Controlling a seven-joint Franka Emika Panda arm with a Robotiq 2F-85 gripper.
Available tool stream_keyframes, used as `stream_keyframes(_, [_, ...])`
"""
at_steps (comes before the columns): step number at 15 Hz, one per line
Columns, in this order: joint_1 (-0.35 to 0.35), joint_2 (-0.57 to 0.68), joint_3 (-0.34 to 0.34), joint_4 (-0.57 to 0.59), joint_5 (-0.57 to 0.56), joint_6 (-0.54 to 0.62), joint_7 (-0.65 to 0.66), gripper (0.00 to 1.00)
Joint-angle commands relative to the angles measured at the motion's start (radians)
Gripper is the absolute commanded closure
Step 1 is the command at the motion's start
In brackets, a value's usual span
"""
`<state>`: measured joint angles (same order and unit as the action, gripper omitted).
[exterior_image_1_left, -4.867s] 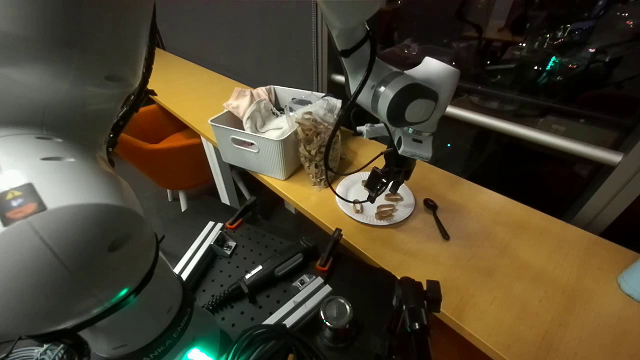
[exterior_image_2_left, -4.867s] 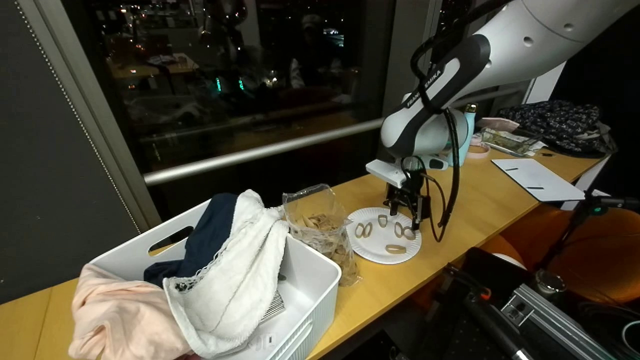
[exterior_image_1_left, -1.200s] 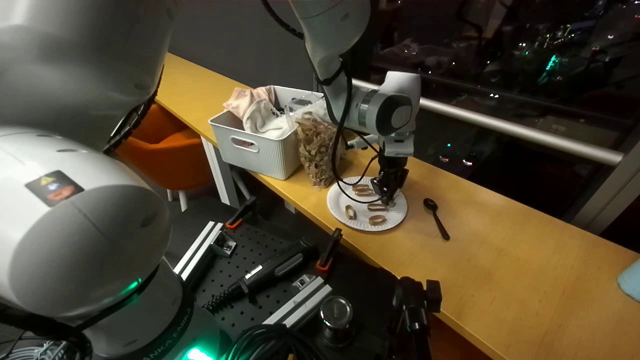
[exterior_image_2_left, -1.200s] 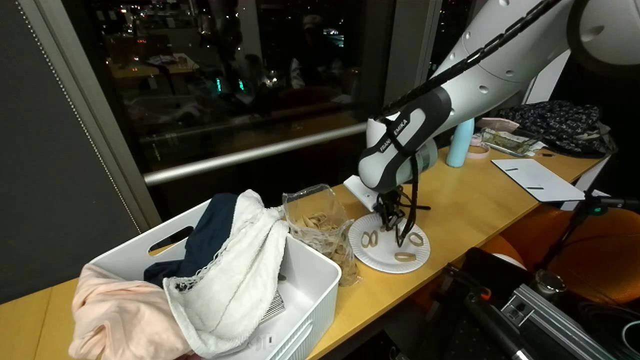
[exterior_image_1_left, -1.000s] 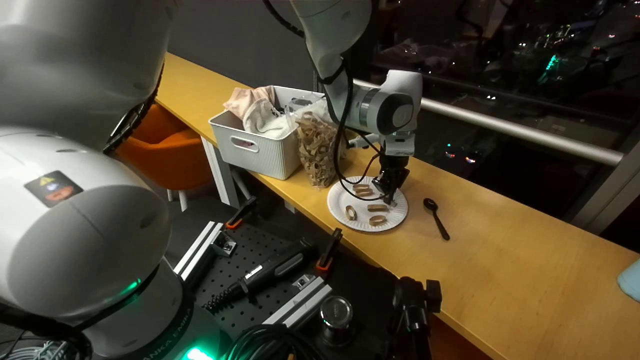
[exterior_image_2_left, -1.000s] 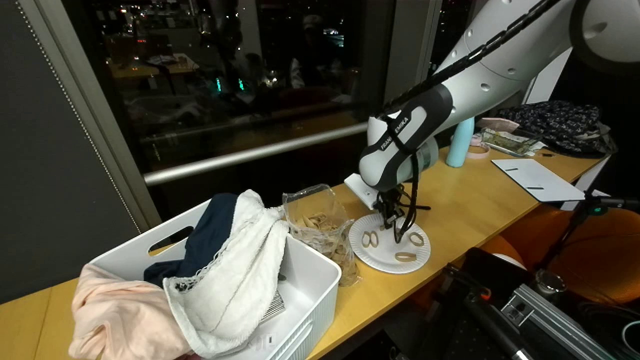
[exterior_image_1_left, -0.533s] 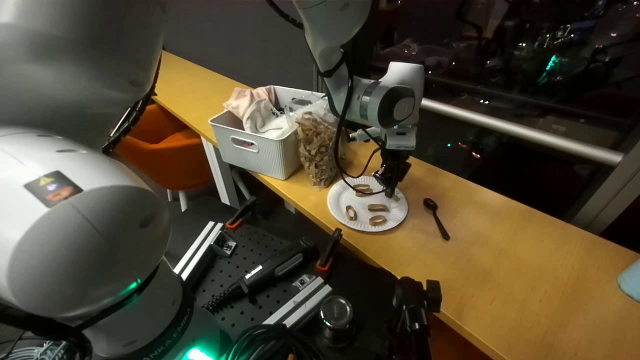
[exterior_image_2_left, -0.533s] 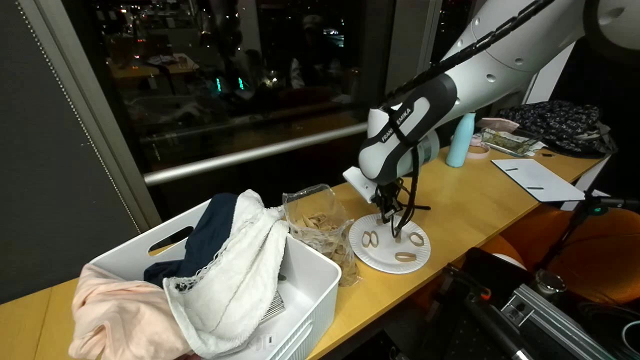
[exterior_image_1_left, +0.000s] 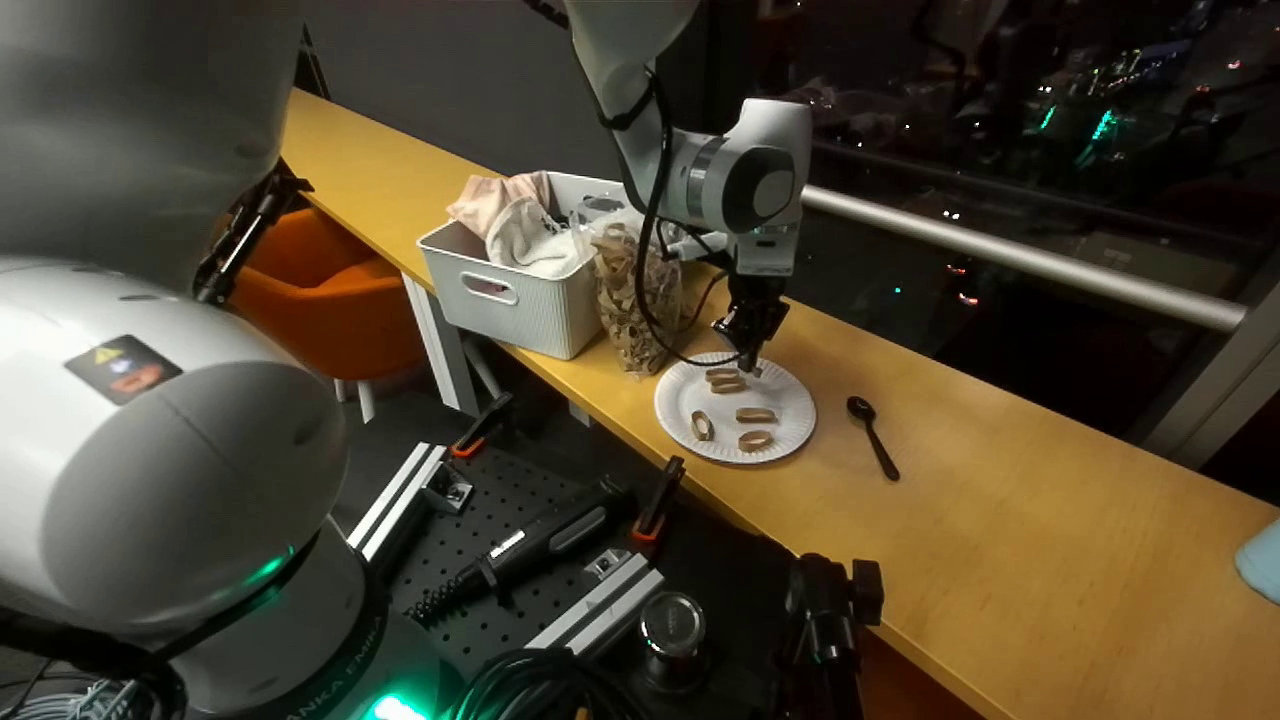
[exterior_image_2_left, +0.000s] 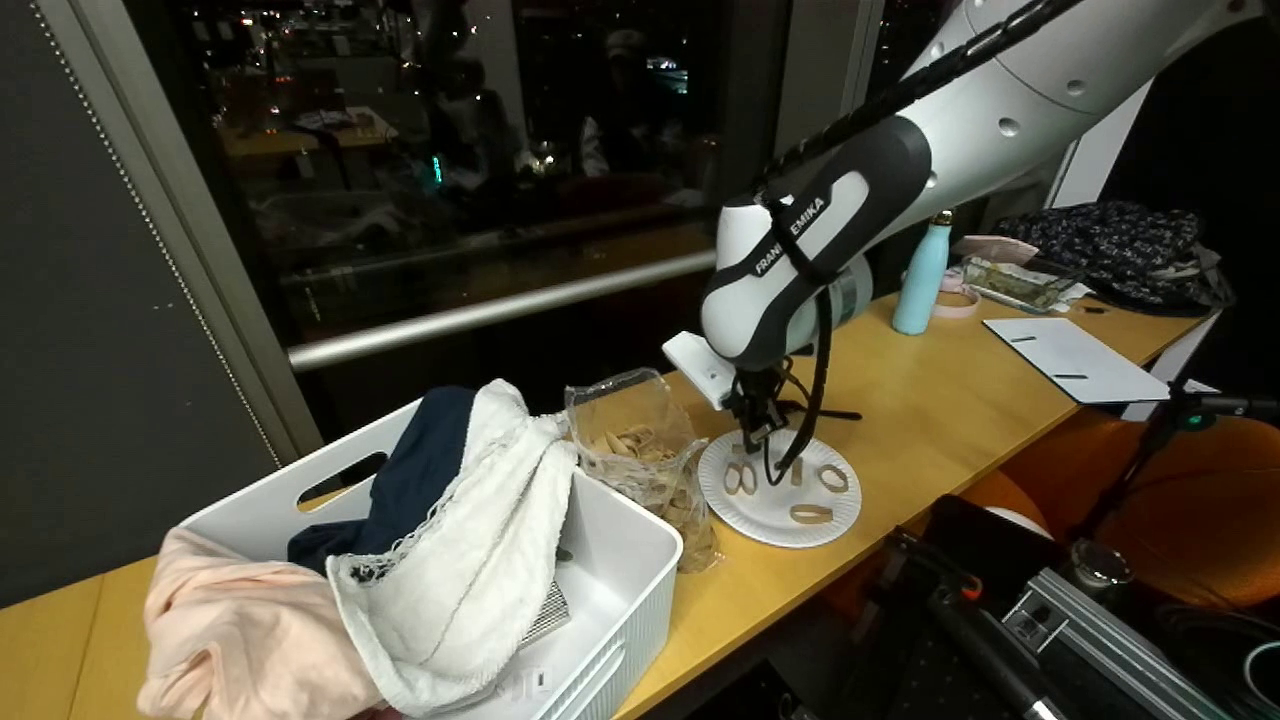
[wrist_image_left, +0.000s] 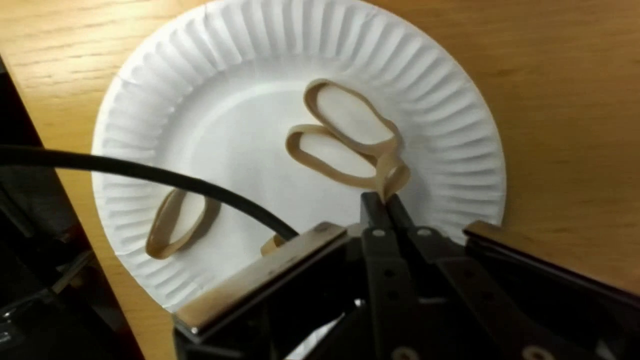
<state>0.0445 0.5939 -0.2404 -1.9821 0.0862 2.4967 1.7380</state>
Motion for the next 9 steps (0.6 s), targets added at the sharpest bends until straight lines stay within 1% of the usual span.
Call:
stream_keyframes(1, [-0.002,-0.036,0.018,-0.072,0.011,0.032,0.019,0.82])
stream_keyframes(3, [-0.007,-0.029,0.02,-0.077,0.012,0.028,0.021,0.73])
stream_keyframes(4, [-0.007,-0.028,0.02,-0.08,0.011,0.027,0.022,0.64])
stream_keyframes(5, [-0.005,-0.03,0.018,-0.082,0.009,0.027,0.025,0.58])
stream_keyframes(6, [-0.001,-0.032,0.016,-0.084,0.005,0.027,0.03,0.47])
stream_keyframes(8, [0.007,-0.034,0.013,-0.081,-0.002,0.023,0.04,0.34])
stream_keyframes(9, [0.01,-0.033,0.011,-0.077,-0.004,0.021,0.045,0.31])
